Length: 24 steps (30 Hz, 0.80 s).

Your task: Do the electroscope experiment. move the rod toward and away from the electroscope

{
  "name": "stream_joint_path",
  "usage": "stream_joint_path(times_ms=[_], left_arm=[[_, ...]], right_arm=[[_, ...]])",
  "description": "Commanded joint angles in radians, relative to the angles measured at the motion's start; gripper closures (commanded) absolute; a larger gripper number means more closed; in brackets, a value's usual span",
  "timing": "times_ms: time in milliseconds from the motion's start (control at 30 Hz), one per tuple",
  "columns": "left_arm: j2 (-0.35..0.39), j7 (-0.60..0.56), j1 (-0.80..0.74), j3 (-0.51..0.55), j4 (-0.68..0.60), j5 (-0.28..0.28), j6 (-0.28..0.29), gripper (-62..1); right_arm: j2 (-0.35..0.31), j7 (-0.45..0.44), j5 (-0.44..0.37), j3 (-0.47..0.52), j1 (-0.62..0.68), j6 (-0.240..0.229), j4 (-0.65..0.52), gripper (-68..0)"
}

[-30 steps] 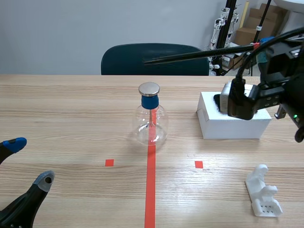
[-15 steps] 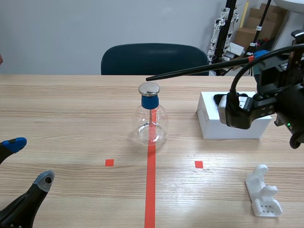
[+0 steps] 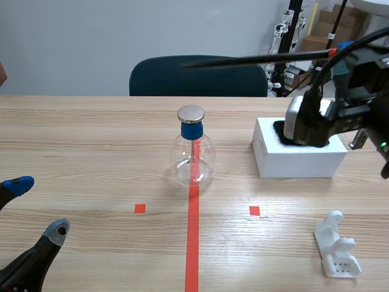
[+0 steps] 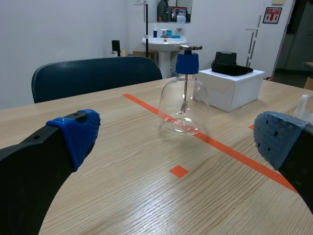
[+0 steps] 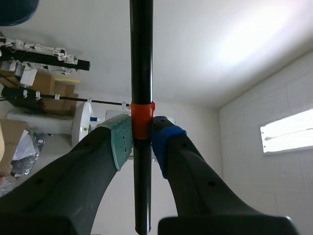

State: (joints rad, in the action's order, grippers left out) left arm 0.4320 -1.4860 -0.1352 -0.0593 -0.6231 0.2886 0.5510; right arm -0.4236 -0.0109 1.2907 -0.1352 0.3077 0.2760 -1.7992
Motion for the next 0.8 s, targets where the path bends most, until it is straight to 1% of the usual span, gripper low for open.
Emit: stream_joint_path(times_ms=[0, 67, 267, 300, 367, 467, 533, 600, 667, 733, 767], left_arm=[[0.001, -0.014, 0.005, 0.003, -0.011, -0.007, -0.002, -62.3], [0.001, -0.014, 0.005, 0.003, -0.011, -0.007, -0.002, -62.3], [0.001, -0.014, 0.005, 0.003, -0.011, -0.007, -0.002, -62.3], [0.001, -0.014, 0.005, 0.003, -0.011, -0.007, -0.002, -62.3], [0.001, -0.014, 0.005, 0.003, -0.011, -0.007, -0.002, -62.3], [0.001, -0.014, 0.005, 0.003, -0.011, -0.007, -0.002, -62.3], [0.001, -0.014, 0.005, 0.003, -0.011, -0.007, -0.002, -62.3], [0.001, -0.014, 0.005, 0.003, -0.011, -0.007, -0.002, -62.3], [0.001, -0.014, 0.005, 0.003, -0.011, -0.007, -0.002, -62.3], [0.001, -0.014, 0.005, 0.003, -0.011, -0.007, -0.002, -62.3], [0.001, -0.014, 0.005, 0.003, -0.011, -0.007, -0.002, -62.3]], right_arm=[[-0.006, 0.000, -0.023, 0.033, 0.025, 0.016, -0.073, -6.8], [-0.005, -0.005, -0.059, 0.056, 0.068, 0.020, -0.127, -6.8], [0.000, -0.007, -0.174, 0.108, 0.237, 0.077, -0.263, -6.8], [0.000, -0.007, -0.185, 0.113, 0.269, 0.089, -0.277, -6.8], [0.000, -0.007, -0.208, 0.119, 0.336, 0.131, -0.298, -6.8], [0.003, -0.023, -0.226, 0.126, 0.438, 0.202, -0.312, -6.8], [0.017, -0.040, -0.226, 0.126, 0.497, 0.236, -0.312, -6.8], [0.040, -0.057, -0.226, 0.127, 0.554, 0.260, -0.312, -6.8], [0.068, -0.094, -0.226, 0.137, 0.606, 0.280, -0.312, -6.8], [0.097, -0.133, -0.230, 0.149, 0.650, 0.294, -0.312, -6.8], [0.109, -0.147, -0.230, 0.155, 0.668, 0.294, -0.312, -6.8]])
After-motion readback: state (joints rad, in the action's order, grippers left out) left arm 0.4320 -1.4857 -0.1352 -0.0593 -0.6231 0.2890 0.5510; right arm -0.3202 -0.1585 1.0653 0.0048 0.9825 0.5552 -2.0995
